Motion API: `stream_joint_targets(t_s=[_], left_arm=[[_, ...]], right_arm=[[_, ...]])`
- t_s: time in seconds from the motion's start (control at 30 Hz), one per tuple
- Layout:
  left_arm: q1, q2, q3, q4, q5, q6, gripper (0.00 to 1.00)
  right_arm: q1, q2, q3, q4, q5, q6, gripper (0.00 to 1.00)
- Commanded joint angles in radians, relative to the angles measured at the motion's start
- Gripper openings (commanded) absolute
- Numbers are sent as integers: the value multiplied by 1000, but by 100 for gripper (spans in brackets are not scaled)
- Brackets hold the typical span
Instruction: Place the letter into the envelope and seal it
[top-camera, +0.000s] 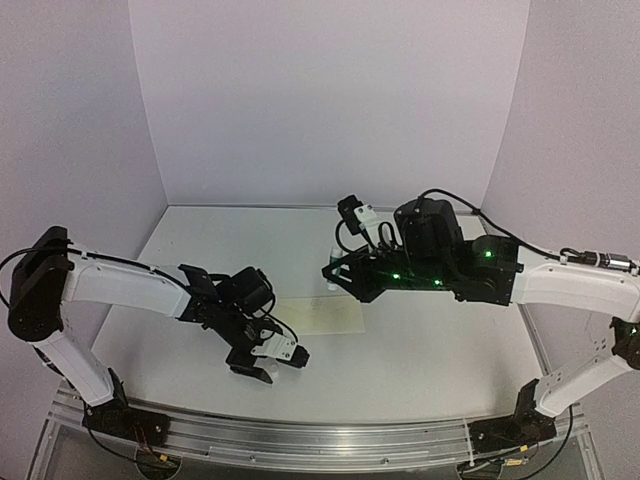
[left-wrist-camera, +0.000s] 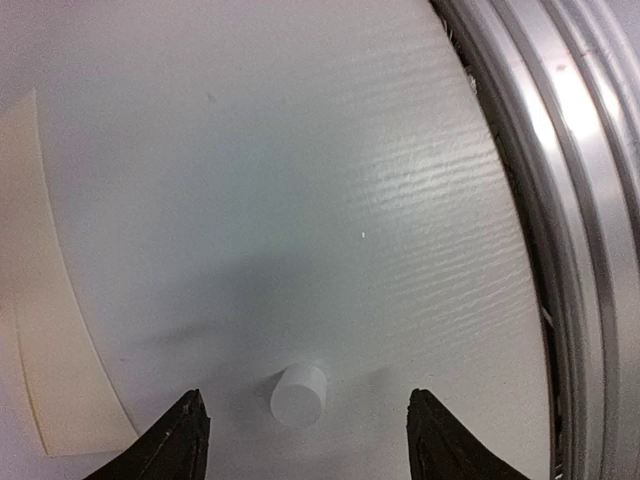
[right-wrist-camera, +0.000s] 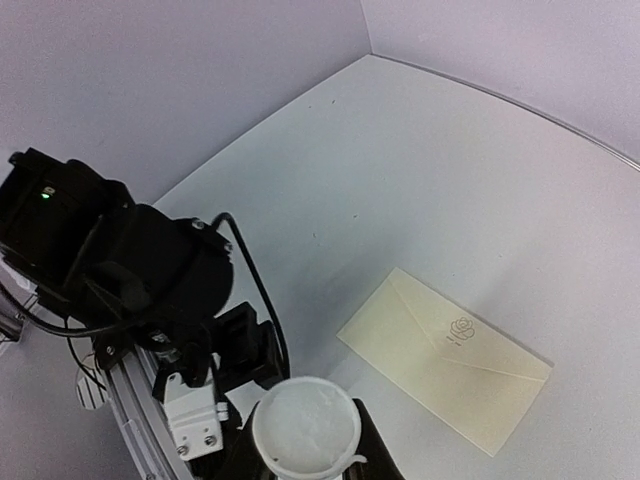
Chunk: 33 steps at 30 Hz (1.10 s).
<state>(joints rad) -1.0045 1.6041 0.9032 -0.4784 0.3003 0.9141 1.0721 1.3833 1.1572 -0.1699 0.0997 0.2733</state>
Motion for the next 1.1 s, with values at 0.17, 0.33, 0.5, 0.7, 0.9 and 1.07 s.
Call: stream_joint_targets(t_s=[0.17, 0.33, 0.5, 0.7, 0.9, 1.07], left_arm=[[86, -262, 266, 83, 334, -434, 69], [172, -312, 322, 235, 363, -825, 73], [201, -331, 332, 315, 391, -971, 75], [219, -327, 387, 331, 417, -984, 69], [219, -325, 421, 292, 495, -895, 59], [218, -328, 428, 272, 535, -844, 46]], right_arm=[[12, -54, 31, 292, 238, 223, 0], [58, -9, 61, 541, 261, 207, 0], [83, 65, 163, 559, 188, 182, 0], [98, 88, 179, 546, 168, 176, 0], [114, 129, 225, 495, 136, 159, 0], [116, 135, 235, 489, 134, 143, 0]])
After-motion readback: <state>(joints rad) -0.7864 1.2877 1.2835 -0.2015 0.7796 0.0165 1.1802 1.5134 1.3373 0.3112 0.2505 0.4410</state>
